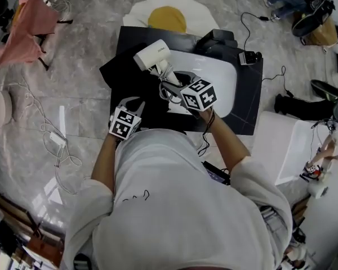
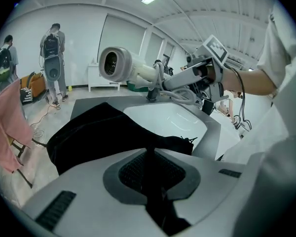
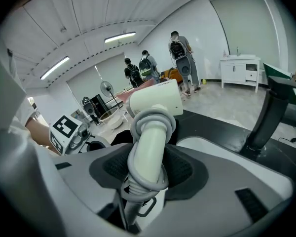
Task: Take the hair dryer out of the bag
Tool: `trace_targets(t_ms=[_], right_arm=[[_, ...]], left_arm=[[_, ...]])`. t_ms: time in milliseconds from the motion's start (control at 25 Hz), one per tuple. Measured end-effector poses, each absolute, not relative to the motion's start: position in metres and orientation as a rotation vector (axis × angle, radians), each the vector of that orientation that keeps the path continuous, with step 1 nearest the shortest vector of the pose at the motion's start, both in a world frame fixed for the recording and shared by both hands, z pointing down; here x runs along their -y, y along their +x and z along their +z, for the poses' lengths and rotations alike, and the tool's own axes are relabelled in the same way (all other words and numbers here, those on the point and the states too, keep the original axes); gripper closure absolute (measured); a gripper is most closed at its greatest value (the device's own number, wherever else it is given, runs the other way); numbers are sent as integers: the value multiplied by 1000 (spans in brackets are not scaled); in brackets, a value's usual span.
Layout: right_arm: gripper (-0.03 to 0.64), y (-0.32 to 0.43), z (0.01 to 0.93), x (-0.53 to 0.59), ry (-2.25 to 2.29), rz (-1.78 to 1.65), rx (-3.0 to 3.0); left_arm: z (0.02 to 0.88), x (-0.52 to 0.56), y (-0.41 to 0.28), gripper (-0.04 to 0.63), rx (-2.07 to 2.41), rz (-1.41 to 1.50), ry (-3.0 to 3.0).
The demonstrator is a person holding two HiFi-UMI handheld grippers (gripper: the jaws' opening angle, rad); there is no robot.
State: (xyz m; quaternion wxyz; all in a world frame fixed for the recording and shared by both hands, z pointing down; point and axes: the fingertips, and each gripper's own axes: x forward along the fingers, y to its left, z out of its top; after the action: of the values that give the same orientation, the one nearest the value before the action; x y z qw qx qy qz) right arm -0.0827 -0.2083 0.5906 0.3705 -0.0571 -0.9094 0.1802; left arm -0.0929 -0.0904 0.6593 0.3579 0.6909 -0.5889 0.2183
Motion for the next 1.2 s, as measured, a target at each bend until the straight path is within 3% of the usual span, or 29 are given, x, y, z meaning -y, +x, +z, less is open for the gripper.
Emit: trace_targets(t_ms=[560, 1200], right_arm=[[423, -154, 620, 186, -200, 506, 2225], [422, -172, 671, 171, -123, 498, 2106]], left_arm=[[663, 69, -121, 537, 1540, 407, 1704], [669, 67, -129, 537, 1541, 371, 1674]])
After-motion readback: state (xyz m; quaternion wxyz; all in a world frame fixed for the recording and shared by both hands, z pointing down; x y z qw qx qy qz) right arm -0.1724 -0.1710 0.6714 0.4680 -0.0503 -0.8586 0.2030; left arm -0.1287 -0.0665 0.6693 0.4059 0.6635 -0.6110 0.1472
